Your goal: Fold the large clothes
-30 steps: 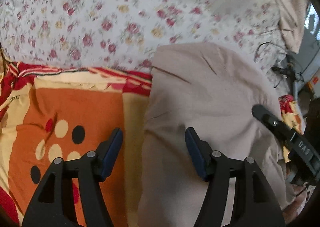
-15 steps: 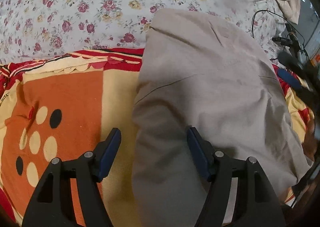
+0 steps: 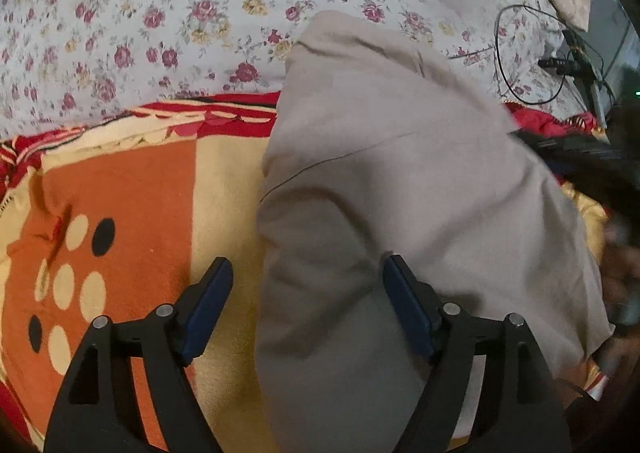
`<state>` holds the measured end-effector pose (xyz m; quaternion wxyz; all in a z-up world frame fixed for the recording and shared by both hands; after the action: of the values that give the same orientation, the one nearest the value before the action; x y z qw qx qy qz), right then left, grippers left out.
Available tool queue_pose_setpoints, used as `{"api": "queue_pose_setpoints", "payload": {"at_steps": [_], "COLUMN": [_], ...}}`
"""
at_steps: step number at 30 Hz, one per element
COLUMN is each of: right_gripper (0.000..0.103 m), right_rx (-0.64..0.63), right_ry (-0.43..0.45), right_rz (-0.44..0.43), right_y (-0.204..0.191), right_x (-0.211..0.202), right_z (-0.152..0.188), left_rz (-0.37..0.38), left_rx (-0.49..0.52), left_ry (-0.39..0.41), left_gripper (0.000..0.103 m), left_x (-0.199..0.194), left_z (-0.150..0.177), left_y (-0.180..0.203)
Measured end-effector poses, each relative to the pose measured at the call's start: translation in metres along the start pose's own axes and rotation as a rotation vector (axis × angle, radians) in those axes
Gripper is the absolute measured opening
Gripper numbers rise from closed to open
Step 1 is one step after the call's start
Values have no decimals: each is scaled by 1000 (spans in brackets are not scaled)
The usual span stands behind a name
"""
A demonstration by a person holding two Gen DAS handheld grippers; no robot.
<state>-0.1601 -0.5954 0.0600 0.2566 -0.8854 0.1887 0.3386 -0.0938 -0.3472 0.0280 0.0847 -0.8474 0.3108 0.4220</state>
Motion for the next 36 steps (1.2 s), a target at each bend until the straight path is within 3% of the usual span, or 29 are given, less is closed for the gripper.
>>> {"api": "queue_pose_setpoints", "payload": {"at_steps": [2, 3, 4, 6, 8, 9, 10, 11, 13, 15, 17, 19, 20, 22, 24, 27, 31, 34, 36], "right_gripper": [50, 63, 67, 67, 67, 63, 31, 9, 9, 9, 9, 11, 13, 35, 39, 39, 38, 35, 33], "right_rx": [12, 12, 11, -10, -32, -42, -57, -72, -129, -167, -189, -176, -160, -86, -26, -52, -130, -152, -145], "right_ry": [31, 41, 38, -5, -42, -54, -73, -85, -48, -5, -36, -57, -51, -26, 26, 116, 96, 61, 68], "right_rz": [-97, -136, -166, -229, -237, -221, -185, -152, -125, -91, -30, -23, -36, -63, -77, -71, -128, -63, 39], "right_y": [-5, -13, -21, -37, -48, -49, -49, -47, -48, -44, -34, -31, -30, -25, -23, -41, -79, -84, -67], "right_x": [-38, -55, -66, -81, -76, -70, -60, -54, -57, -64, -48, -44, -50, -67, -86, -103, -75, -36, -14], "right_z": [-1, 3, 7, 28, 44, 50, 58, 63, 72, 77, 91, 98, 95, 86, 72, 49, 34, 33, 35], "left_rz": [2, 3, 4, 3, -4, -6, -2, 15, 45, 27, 31, 31, 30, 25, 18, 14, -4, -9, 4], "left_rx": [-6, -16, -24, -28, -21, -18, -18, -18, -20, -16, -28, -53, -55, -39, -22, -9, 26, 48, 48], "left_ry": [-2, -6, -7, -5, -3, -7, -14, -25, -24, -13, -33, -33, -27, -22, -21, -18, -8, -7, -6], "left_gripper": [78, 78, 78, 78, 78, 78, 78, 78, 78, 85, 85, 85, 85, 85, 85, 85, 85, 85, 85], "left_x": [0, 0, 0, -1, -2, -4, -7, -11, -19, -19, -10, -9, -11, -13, -12, -11, -11, -10, -10], "left_z": [0, 0, 0, 1, 3, 4, 5, 6, 9, 14, 20, 23, 22, 19, 16, 14, 12, 11, 11], "left_y": [1, 1, 1, 1, 2, 2, 3, 3, 2, -1, -1, -4, -5, -4, -2, 3, 9, 11, 12]}}
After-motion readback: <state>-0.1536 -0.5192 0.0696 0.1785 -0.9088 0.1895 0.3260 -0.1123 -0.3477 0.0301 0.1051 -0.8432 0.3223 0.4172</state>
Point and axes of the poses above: each gripper's, at about its wrist camera, not at the fingertips, and x roughly the way its jaws point, y to its right, z to its underside, the point moved 5 cm from there along x, roughly the way its jaws point, and after that the axes turned 8 degrees about y, right-handed, at the moved point
